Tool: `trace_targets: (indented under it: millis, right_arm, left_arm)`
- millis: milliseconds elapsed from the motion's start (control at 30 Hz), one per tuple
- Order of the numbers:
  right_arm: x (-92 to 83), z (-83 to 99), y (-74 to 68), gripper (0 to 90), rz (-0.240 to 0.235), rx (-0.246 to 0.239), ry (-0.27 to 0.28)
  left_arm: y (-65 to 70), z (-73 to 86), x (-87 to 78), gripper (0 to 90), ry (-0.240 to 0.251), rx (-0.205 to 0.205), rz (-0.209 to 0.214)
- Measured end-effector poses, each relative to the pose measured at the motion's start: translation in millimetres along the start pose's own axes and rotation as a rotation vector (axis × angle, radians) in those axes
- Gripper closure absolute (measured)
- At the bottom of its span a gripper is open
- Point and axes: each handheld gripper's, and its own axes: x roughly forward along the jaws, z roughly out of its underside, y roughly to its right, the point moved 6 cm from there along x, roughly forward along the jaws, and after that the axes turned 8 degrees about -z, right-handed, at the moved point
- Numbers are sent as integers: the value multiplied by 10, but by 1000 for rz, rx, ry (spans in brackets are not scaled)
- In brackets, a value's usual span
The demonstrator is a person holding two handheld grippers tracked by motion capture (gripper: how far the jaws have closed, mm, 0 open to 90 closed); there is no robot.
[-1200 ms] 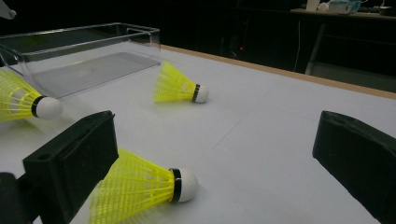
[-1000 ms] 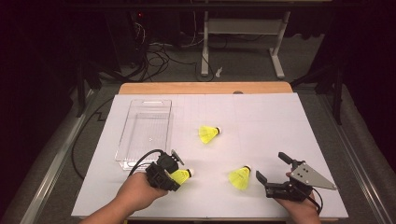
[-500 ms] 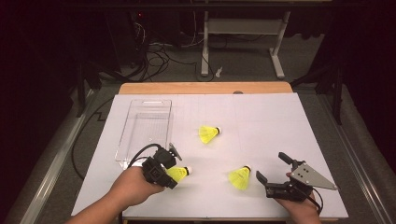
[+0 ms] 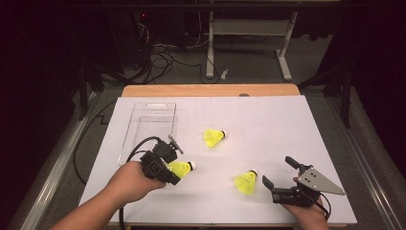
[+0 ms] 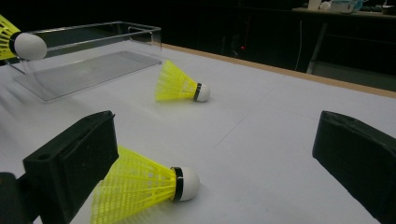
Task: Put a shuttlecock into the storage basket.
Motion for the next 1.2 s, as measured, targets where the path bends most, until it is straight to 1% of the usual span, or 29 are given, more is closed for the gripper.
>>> trace_targets:
  millis: [233, 467, 500, 800, 967, 1100, 1133, 1200]
  right_arm:
    - [0, 1, 1, 8, 0, 0, 0]
    - [-1, -2, -2, 8, -1, 2, 3]
    - [-1, -2, -1, 8, -1, 2, 3]
    - [-4, -3, 0, 8, 1, 2, 4]
    - [0, -1, -2, 8, 1, 1, 2]
    - [1, 0, -1, 8, 1, 2, 1]
    - [0, -1, -1, 8, 1, 2, 1]
    - [-2, -2, -1, 8, 2, 1, 3]
  left_arm:
    - [-54, -13, -160, 886, 12, -10, -6]
    - [-170, 17, -239, 885, 20, -37, -20]
    - [-188, 26, -251, 885, 22, -48, -20]
    - [-413, 129, -355, 885, 31, -105, -43]
    - [-530, 201, -367, 885, 28, -134, -54]
    - [-642, 255, -373, 886, 18, -163, -67]
    - [-672, 269, -373, 885, 20, -177, -68]
    - [-718, 289, -379, 885, 21, -189, -70]
